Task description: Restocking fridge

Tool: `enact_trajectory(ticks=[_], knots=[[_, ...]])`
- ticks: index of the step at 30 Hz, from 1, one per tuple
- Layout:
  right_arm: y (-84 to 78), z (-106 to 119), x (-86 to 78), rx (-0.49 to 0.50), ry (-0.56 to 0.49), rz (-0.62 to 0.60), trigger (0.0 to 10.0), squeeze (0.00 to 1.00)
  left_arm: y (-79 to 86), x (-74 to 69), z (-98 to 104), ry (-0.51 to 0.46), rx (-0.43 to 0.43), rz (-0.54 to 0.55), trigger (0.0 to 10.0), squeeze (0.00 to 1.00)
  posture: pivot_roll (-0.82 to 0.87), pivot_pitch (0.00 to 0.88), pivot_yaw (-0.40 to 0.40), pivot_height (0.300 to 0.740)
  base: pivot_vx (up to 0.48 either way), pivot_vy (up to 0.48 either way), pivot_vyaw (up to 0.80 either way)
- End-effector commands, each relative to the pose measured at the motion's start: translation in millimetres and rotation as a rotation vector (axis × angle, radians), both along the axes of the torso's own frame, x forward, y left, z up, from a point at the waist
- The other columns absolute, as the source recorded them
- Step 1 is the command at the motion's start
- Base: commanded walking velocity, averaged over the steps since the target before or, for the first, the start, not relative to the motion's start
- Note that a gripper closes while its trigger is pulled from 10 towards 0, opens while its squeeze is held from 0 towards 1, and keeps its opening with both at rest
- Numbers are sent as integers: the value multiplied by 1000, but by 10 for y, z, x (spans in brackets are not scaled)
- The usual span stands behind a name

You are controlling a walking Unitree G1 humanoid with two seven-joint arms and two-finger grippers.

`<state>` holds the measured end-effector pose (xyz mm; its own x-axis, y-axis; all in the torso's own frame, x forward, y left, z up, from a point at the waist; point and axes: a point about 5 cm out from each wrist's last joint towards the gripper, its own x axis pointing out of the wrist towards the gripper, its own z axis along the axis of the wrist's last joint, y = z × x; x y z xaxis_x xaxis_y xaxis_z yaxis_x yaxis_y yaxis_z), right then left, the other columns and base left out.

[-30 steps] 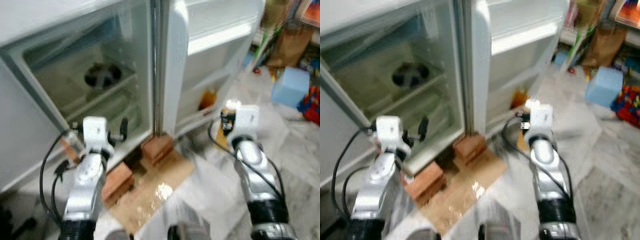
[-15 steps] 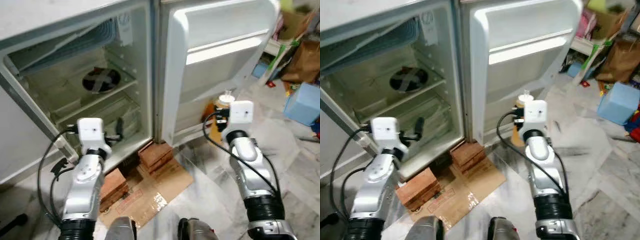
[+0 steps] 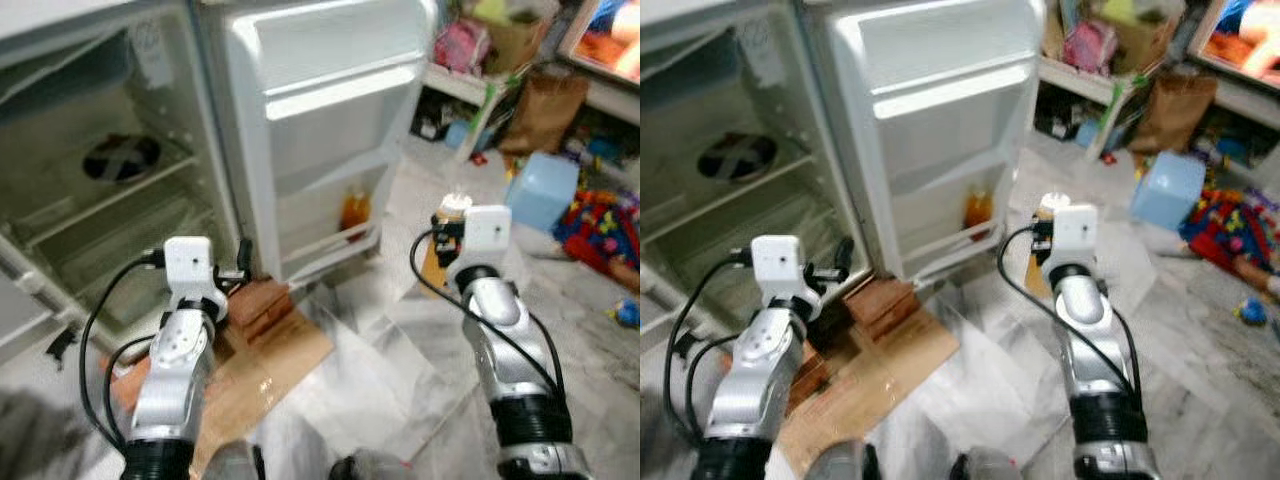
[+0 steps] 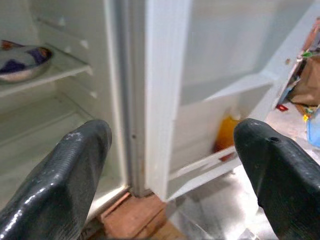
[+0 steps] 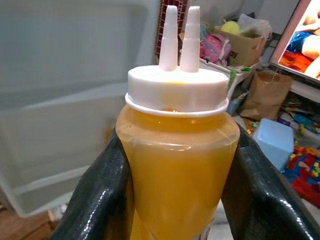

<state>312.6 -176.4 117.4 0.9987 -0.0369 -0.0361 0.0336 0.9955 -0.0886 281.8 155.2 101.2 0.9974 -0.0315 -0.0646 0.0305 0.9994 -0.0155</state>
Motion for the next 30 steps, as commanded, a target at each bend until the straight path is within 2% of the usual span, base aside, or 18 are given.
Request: enact_trajectory(ticks=[1, 9, 13, 20, 30], knots=[[103, 56, 29, 30, -14, 57, 10000, 0, 90, -27, -63, 32, 34, 41, 10000, 0, 9, 81, -17, 740, 0, -458, 0], [175, 70, 53, 48, -16, 121, 10000, 0, 131, -18, -79, 38, 62, 70, 10000, 0, 12, 83, -18, 740, 0, -453, 0], [207, 88, 74, 51, -21, 134, 10000, 0, 146, -16, -55, 12, 31, 103, 10000, 0, 12, 80, -19, 740, 0, 0, 0], [249, 101, 109, 44, -28, 136, 10000, 0, 163, -14, -62, 14, 52, 107, 10000, 0, 15, 79, -18, 740, 0, 0, 0], [244, 65, 48, 79, -21, 136, 10000, 0, 209, -47, -87, 26, 65, 123, 10000, 0, 13, 77, -13, 740, 0, 0, 0]])
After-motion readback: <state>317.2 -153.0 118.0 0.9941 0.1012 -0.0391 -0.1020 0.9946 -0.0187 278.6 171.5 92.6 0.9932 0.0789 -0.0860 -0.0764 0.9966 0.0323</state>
